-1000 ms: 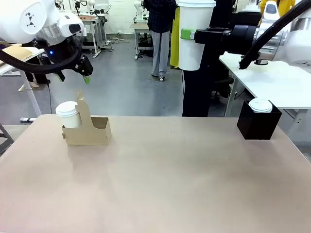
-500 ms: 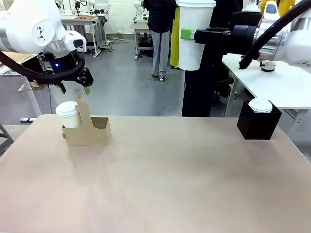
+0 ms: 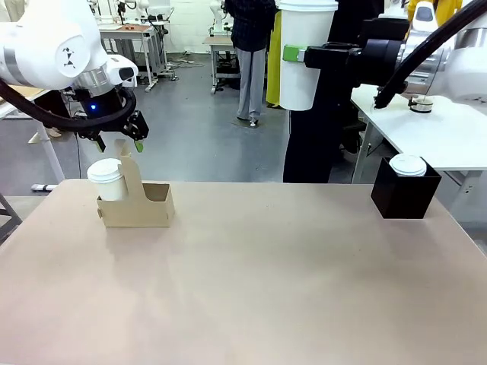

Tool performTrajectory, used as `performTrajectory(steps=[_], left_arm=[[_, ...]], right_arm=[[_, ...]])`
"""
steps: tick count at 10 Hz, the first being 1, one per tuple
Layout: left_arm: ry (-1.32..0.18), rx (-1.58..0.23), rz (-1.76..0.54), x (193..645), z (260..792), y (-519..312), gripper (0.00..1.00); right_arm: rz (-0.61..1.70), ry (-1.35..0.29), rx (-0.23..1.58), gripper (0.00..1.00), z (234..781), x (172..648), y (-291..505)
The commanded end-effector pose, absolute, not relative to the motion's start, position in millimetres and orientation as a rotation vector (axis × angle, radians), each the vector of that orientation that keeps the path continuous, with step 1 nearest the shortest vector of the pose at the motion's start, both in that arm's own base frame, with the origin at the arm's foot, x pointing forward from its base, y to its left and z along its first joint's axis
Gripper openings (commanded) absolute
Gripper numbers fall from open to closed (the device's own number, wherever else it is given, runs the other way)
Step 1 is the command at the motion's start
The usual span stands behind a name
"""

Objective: Pour a drink into a cup and package it in a carrier.
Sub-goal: Position the Cup Carrier in the center of the table.

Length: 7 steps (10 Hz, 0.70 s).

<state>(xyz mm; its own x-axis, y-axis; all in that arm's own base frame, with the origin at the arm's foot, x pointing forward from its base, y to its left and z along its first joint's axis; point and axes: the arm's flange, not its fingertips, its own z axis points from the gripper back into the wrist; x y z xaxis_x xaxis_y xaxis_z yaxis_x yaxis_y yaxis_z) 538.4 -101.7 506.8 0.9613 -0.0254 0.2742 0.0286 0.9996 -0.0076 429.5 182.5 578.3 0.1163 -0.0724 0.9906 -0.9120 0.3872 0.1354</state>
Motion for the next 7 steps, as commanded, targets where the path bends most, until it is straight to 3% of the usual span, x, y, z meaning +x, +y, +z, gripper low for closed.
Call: performTrajectory(steps=[1,2,3,4,5,7], left_arm=[[-0.26,-0.023,-0.02,541.6,505.1,-100.2,1.0],[-0.264,-0.024,-0.016,542.8,503.6,-100.1,1.0],[-0.267,-0.048,-0.023,544.0,504.3,-98.7,0.56],[-0.271,-0.048,-0.019,544.6,505.4,-97.9,0.44],[-0.272,-0.046,-0.018,544.5,505.3,-98.2,0.0],[-0.269,-0.051,-0.018,544.9,504.6,-99.9,0.0]], right_arm=[[0.801,-1.33,1.002,0.8,581.8,431.2,185.4],[0.801,-1.33,1.002,0.8,581.8,431.2,185.4],[0.801,-1.33,1.002,0.8,581.8,431.2,185.4],[0.801,-1.33,1.002,0.8,581.8,431.2,185.4],[0.801,-1.33,1.002,0.8,581.8,431.2,185.4],[0.801,-1.33,1.002,0.8,581.8,431.2,185.4]])
